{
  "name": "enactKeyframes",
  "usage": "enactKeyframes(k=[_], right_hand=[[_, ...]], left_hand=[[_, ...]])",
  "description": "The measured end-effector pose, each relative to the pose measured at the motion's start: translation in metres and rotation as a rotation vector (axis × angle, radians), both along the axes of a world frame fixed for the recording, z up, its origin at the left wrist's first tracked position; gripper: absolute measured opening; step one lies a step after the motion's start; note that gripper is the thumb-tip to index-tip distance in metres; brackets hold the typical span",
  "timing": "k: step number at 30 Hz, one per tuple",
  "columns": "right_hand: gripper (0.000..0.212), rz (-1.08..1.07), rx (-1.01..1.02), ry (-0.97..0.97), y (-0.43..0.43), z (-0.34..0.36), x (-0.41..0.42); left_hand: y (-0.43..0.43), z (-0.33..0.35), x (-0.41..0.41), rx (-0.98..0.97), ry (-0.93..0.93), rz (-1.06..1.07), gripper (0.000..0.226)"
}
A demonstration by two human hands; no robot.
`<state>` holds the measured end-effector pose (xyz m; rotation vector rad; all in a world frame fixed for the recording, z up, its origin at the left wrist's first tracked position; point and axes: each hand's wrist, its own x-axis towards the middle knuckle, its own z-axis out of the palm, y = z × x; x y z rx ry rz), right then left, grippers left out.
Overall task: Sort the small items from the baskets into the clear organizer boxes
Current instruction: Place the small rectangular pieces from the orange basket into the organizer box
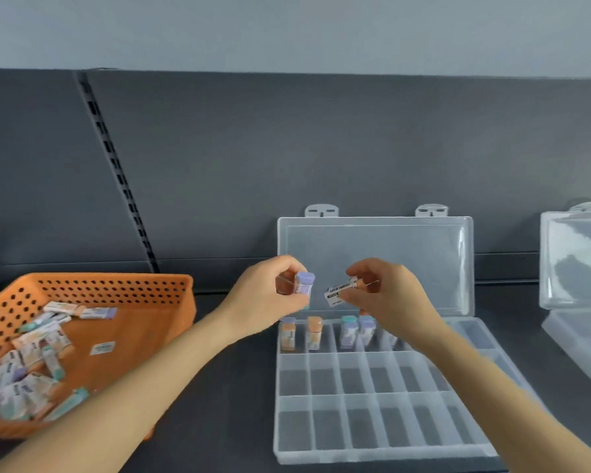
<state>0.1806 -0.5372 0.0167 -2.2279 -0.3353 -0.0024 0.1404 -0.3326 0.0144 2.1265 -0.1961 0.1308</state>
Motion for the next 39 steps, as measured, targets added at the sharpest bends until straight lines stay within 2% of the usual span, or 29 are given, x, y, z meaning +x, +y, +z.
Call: enactKeyframes(k=[5, 11, 18, 25, 30, 39], right_hand=[[0.022, -0.001, -0.061, -0.019, -0.067, -0.007, 0.015], [0.023, 0.016, -0.107, -0.069, -0.14, -0.015, 0.03], [0.028, 0.042, -0.257, -0.169, -0.192, -0.026, 0.043], [0.022, 0.12, -0.465, -0.21, -0.209, -0.043, 0.047], [0.019, 0.144, -0.512, -0.168, -0.213, -0.051, 0.049], [0.014, 0.167, -0.573, -0.201, -0.204, -0.069, 0.056]], left_hand=[[-0.069, -0.01, 0.011, 0.006, -0.005, -0.012, 0.025], [-0.136, -0.023, 0.023, -0.009, 0.0, -0.009, 0.024], [-0.187, -0.031, 0.036, 0.02, -0.019, 0.023, 0.021], [-0.222, -0.032, 0.057, 0.264, -0.01, -0.092, 0.016], [-0.233, -0.044, 0.071, 0.424, 0.008, -0.186, 0.009], [-0.239, -0.058, 0.077, 0.655, -0.045, -0.175, 0.008]])
